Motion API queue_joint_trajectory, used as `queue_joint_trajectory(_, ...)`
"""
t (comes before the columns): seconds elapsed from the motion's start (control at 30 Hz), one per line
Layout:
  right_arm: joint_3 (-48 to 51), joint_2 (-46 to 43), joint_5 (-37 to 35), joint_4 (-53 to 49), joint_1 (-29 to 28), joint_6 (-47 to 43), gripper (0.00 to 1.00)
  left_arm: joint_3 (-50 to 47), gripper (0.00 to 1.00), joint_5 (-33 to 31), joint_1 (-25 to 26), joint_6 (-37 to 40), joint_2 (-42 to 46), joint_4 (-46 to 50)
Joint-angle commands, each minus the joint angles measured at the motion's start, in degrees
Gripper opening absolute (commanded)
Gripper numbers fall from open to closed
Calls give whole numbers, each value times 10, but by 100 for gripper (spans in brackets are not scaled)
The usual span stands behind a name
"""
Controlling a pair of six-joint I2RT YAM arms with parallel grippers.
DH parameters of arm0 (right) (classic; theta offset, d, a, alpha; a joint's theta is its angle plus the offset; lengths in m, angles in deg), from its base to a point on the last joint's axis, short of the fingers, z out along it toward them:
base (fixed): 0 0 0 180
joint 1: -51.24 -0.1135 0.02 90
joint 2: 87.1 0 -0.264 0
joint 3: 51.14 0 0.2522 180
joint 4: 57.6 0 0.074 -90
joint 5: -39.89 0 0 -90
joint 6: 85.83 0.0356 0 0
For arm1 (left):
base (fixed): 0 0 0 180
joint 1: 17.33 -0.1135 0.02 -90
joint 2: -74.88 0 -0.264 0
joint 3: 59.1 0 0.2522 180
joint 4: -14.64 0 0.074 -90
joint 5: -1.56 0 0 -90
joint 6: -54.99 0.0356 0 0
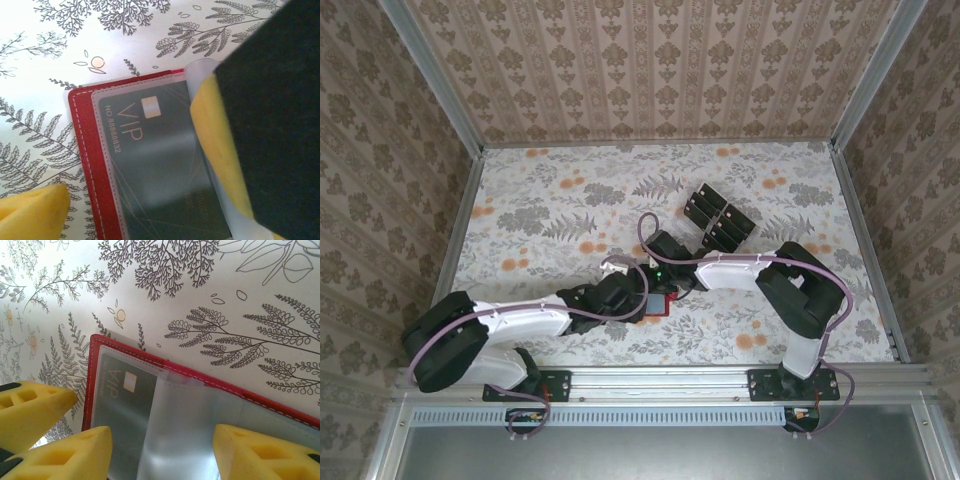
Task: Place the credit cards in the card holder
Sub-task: Flip over the card slot in the card holder.
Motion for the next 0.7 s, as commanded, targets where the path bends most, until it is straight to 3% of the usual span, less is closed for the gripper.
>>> queue_joint_trajectory(0.0,6,-10,2,-32,1,5,59,-13,100,-22,6,-23,0,1)
queue_joint_trajectory(0.33,45,-77,-23,-27,13,23,61,-27,100,-25,6,-37,-3,-9)
queue_joint_trajectory(0.67,63,-71,-11,3,8,42,61,-33,100,-26,6,-41,-3,-15)
